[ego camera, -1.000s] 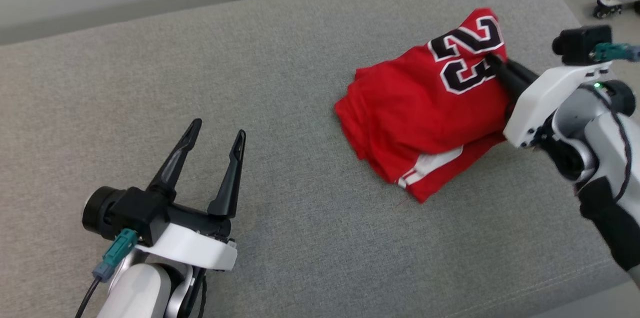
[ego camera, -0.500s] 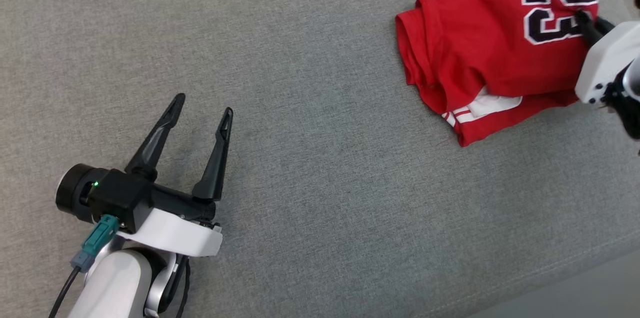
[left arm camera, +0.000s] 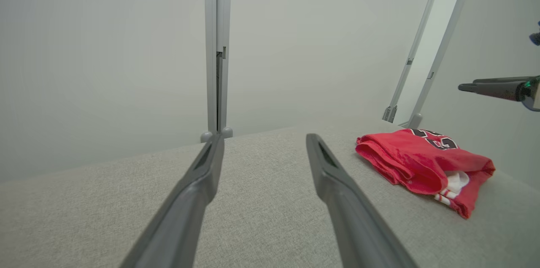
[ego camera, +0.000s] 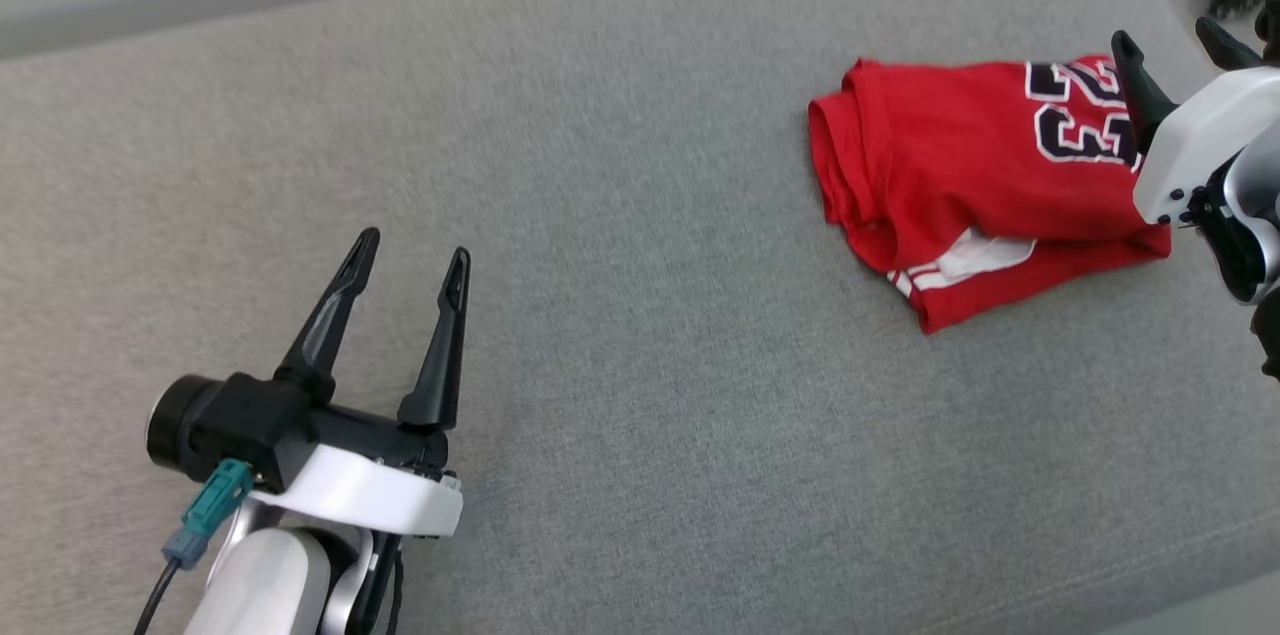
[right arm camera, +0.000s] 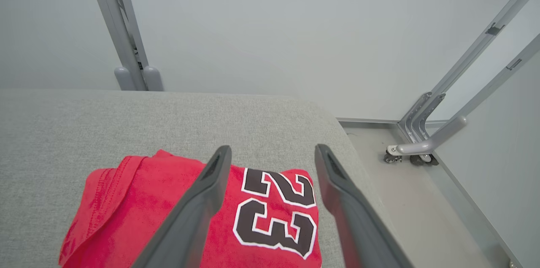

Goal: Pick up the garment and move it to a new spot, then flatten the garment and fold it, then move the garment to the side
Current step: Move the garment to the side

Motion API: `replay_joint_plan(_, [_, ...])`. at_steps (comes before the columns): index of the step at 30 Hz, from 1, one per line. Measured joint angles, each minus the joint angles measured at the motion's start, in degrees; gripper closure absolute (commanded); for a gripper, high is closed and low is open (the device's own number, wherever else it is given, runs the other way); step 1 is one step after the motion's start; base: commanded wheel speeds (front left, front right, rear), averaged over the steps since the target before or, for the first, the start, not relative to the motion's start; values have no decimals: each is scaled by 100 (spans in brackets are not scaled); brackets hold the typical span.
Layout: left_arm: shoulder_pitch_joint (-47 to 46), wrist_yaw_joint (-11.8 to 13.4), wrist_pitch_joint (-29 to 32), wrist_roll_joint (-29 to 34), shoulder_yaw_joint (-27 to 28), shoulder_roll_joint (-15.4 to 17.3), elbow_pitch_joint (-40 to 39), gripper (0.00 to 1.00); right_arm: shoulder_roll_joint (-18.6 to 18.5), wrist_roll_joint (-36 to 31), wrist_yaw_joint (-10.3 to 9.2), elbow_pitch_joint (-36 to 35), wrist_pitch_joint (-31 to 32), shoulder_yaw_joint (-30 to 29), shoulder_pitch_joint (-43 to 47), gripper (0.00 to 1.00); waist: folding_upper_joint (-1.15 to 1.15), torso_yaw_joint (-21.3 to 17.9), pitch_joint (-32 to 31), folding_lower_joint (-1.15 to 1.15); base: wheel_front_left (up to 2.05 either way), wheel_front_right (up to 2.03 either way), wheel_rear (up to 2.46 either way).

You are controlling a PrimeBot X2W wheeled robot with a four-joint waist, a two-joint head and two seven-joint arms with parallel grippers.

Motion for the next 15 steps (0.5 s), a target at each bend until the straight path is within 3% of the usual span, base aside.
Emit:
replay_joint_plan(10, [394, 336, -63, -116, 344, 60, 250, 0, -253, 275, -1, -864, -244, -100, 668, 0, 0, 278, -1008, 0, 0, 0, 0])
replay_joint_plan(15, [651, 435, -54, -230, 427, 64, 322, 0, -312, 437, -1, -1491, -464, -334, 1583, 0, 0, 562, -1451, 0, 0, 0, 0])
